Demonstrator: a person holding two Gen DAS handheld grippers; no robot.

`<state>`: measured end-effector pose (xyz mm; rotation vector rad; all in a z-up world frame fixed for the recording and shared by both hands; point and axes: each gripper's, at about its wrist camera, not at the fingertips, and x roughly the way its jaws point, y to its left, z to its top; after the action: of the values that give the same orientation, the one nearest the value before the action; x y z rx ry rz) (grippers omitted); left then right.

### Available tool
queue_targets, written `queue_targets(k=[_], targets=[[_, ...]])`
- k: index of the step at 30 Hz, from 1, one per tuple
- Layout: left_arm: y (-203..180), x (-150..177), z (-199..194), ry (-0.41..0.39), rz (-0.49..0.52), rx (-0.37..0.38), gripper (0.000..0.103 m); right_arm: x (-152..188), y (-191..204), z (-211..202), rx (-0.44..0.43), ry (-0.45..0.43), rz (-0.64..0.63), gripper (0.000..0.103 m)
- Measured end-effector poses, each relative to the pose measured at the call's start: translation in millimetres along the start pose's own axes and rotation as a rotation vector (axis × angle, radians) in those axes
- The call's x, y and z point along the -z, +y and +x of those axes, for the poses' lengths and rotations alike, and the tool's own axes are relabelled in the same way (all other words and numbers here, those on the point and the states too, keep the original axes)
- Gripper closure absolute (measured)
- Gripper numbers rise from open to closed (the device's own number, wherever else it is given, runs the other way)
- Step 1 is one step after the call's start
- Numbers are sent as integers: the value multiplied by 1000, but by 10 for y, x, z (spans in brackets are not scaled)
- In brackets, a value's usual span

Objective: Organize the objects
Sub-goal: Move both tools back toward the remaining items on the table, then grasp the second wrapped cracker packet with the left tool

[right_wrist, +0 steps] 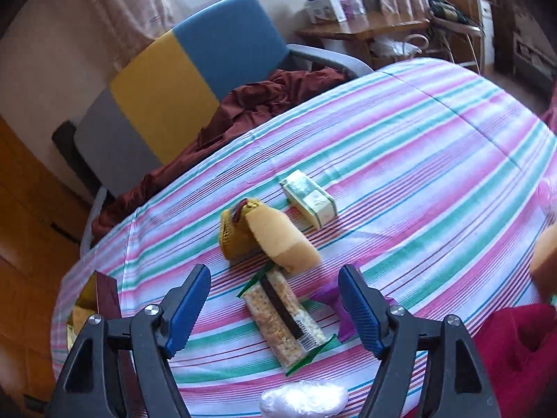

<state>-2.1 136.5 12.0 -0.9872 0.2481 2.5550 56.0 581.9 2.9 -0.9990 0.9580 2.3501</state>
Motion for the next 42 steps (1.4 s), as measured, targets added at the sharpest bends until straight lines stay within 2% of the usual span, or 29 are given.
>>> queue_targets(k=[2,4,6,11,18,25,33,38,42], targets=[[-129,-45,34,1,24,20,33,3,-195,18,-43,6,101,26],[-275,-89,92,6,46,44,33,-16,-338,-58,-134,-34,185,26],[-402,-126,160,14,67,73,33,-7,-411,-113,-154,-66,226,26],[-837,-172,344,44,139,154,33,6,-461,-135,-230,-69,261,26],[-1296,-151,610,112,202,247,37,-11,-548,-54,-282,-44,322,26],[-1607,-272,1016,236,153,382,55,-5,-600,-78,-311,-65,345,26],[-2218,-523,1263,303,167,519,54,-20,-605,-60,-328,-69,348,26],[-2596,-610,1469,343,182,530,53,-25,-593,-49,-344,-62,341,26],[-2819,-686,1594,378,157,550,45,-26,-577,-39,-354,-55,333,26]])
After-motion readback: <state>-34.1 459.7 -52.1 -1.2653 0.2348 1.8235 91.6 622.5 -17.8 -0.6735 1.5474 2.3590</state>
